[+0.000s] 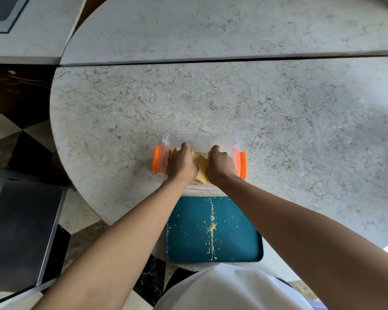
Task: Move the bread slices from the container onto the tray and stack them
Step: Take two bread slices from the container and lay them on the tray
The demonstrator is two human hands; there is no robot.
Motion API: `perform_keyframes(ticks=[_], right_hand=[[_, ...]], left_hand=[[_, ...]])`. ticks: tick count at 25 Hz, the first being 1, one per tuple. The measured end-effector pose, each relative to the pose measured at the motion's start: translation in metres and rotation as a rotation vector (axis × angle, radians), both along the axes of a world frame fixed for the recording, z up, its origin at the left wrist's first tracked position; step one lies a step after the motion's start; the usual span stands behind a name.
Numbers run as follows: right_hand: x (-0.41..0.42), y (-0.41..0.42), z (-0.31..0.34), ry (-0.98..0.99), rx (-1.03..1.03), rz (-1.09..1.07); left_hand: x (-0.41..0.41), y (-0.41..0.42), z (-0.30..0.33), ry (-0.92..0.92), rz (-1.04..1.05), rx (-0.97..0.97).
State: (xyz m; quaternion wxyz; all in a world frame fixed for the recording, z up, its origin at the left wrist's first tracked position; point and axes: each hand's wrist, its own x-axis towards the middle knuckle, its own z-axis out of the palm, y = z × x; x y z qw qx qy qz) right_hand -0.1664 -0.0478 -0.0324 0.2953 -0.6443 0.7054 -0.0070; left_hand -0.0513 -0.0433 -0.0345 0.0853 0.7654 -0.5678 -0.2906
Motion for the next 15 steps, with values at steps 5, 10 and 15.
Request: perform_keyframes(ticks=[5, 10, 15], right_hand=[[-0.008, 0.006, 0.014, -0.069, -0.101, 0.012], [-0.027, 0.017, 0.036, -0.328, -0.204, -0.196], [-0.070, 0.060, 0.050, -0.619, -0.160, -0.382]], left_hand=[[0.012, -0.001, 0.010, 0.171, 0.097, -0.039], [0.038, 0.017, 0.040, 0.411, 0.230, -0.172], [0.061, 0.071, 0.060, 0.616, 0.318, -0.286]])
